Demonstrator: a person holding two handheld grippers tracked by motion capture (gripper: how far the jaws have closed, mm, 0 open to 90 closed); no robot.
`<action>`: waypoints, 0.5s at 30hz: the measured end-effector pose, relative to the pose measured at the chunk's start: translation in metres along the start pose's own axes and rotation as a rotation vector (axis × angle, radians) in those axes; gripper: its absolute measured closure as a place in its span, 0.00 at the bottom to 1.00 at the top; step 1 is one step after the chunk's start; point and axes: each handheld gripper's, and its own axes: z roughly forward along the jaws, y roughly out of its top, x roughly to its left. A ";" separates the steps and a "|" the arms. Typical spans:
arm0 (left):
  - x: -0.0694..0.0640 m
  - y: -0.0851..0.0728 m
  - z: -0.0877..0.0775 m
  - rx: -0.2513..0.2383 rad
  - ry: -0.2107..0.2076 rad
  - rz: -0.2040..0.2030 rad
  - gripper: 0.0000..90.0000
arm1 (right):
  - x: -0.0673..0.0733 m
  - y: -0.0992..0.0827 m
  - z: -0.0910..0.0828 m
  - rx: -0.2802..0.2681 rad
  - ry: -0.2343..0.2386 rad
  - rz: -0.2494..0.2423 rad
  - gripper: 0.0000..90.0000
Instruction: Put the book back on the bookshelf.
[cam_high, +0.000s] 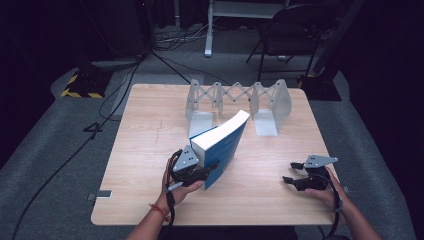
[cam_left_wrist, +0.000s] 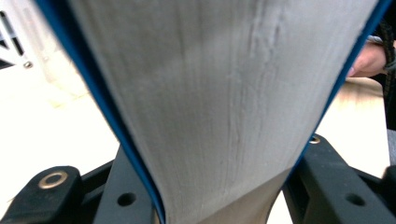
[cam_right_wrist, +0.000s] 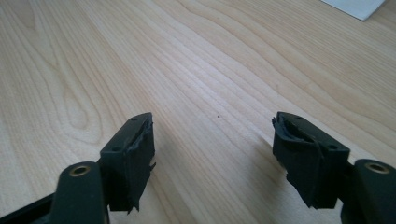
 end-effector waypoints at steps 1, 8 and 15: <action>0.000 0.001 0.002 -0.001 -0.007 0.000 0.67 | -0.001 0.000 0.000 0.005 -0.007 0.004 0.32; -0.006 0.009 0.024 -0.010 -0.075 0.013 0.67 | -0.003 0.001 -0.002 0.029 0.003 -0.002 0.28; -0.017 0.015 0.042 -0.011 -0.177 0.015 0.67 | -0.003 0.001 -0.002 0.031 0.009 0.002 0.27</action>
